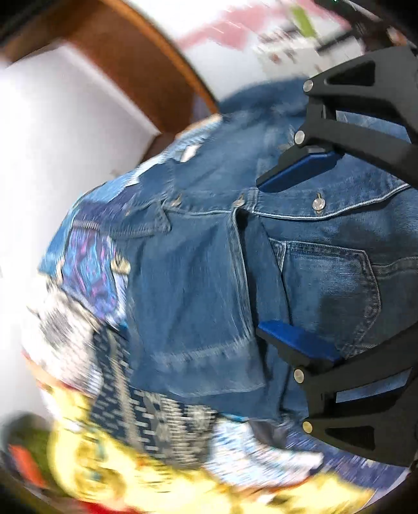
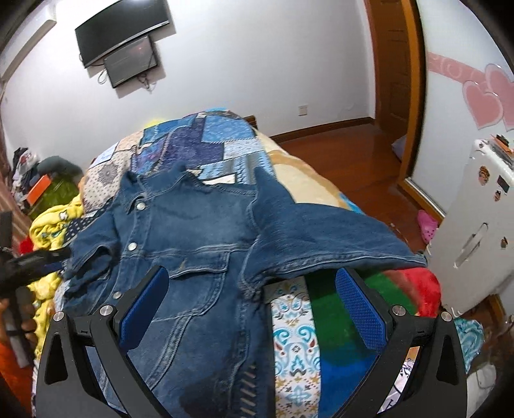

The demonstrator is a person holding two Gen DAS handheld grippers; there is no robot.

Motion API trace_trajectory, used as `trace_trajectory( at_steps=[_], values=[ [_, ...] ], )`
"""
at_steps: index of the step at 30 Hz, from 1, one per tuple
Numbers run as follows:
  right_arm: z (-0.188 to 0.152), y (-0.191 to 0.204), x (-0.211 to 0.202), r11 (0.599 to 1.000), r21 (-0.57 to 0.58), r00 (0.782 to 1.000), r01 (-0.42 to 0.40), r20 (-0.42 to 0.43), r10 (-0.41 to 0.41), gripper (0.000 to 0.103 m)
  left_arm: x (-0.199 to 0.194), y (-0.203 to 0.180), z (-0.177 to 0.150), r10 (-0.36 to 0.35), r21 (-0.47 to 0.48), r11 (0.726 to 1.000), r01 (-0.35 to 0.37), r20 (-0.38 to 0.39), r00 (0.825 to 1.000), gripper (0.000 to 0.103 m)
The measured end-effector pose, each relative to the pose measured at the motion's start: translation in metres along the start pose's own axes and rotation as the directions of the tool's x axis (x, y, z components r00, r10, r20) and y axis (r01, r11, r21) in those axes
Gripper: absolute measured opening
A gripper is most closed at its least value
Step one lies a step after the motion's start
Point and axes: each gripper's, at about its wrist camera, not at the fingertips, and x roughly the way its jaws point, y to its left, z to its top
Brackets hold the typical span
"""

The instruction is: Fold large clothes

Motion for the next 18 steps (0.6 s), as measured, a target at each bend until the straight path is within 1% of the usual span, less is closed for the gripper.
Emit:
trace_trajectory(
  at_steps=[1, 3, 4, 5, 7, 11, 13, 15, 17, 18],
  values=[
    [0.001, 0.0, 0.001, 1.0, -0.004, 1.0, 0.008, 0.002, -0.008, 0.103, 0.001, 0.017, 0.001, -0.031, -0.071, 0.997, 0.03, -0.009, 0.999, 0.081],
    [0.003, 0.0, 0.003, 0.999, -0.02, 0.999, 0.038, 0.009, -0.038, 0.103, 0.007, 0.036, 0.003, -0.072, -0.151, 0.986, 0.069, -0.017, 0.997, 0.081],
    [0.003, 0.0, 0.005, 0.998, -0.027, 0.999, 0.053, 0.009, -0.052, 0.103, 0.011, 0.049, 0.002, -0.107, -0.21, 0.972, 0.101, -0.022, 0.994, 0.081],
    [0.004, -0.001, 0.007, 0.997, -0.035, 0.998, 0.065, 0.009, -0.065, 0.103, 0.014, 0.057, 0.002, -0.129, -0.242, 0.963, 0.119, -0.024, 0.991, 0.081],
    [0.006, -0.003, 0.01, 0.996, -0.041, 0.997, 0.083, 0.007, -0.083, 0.103, 0.024, 0.073, 0.002, -0.184, -0.322, 0.932, 0.168, -0.02, 0.983, 0.081],
    [0.008, -0.007, 0.016, 0.995, -0.032, 0.995, 0.097, -0.003, -0.097, 0.103, 0.05, 0.094, 0.006, -0.226, -0.427, 0.883, 0.196, -0.02, 0.974, 0.081],
    [0.009, -0.009, 0.018, 0.994, -0.03, 0.995, 0.104, -0.003, -0.104, 0.103, 0.057, 0.101, 0.009, -0.218, -0.451, 0.872, 0.192, -0.006, 0.976, 0.081],
    [0.008, -0.01, 0.02, 0.993, -0.037, 0.994, 0.113, -0.009, -0.113, 0.103, 0.061, 0.107, 0.015, -0.198, -0.465, 0.867, 0.18, 0.009, 0.98, 0.077],
    [0.008, -0.009, 0.023, 0.992, -0.045, 0.993, 0.12, -0.014, -0.12, 0.103, 0.065, 0.108, 0.023, -0.165, -0.461, 0.874, 0.154, 0.016, 0.986, 0.068],
    [0.008, -0.009, 0.024, 0.991, -0.047, 0.992, 0.122, -0.017, -0.123, 0.103, 0.065, 0.106, 0.027, -0.129, -0.444, 0.888, 0.123, 0.017, 0.991, 0.053]
  ],
)
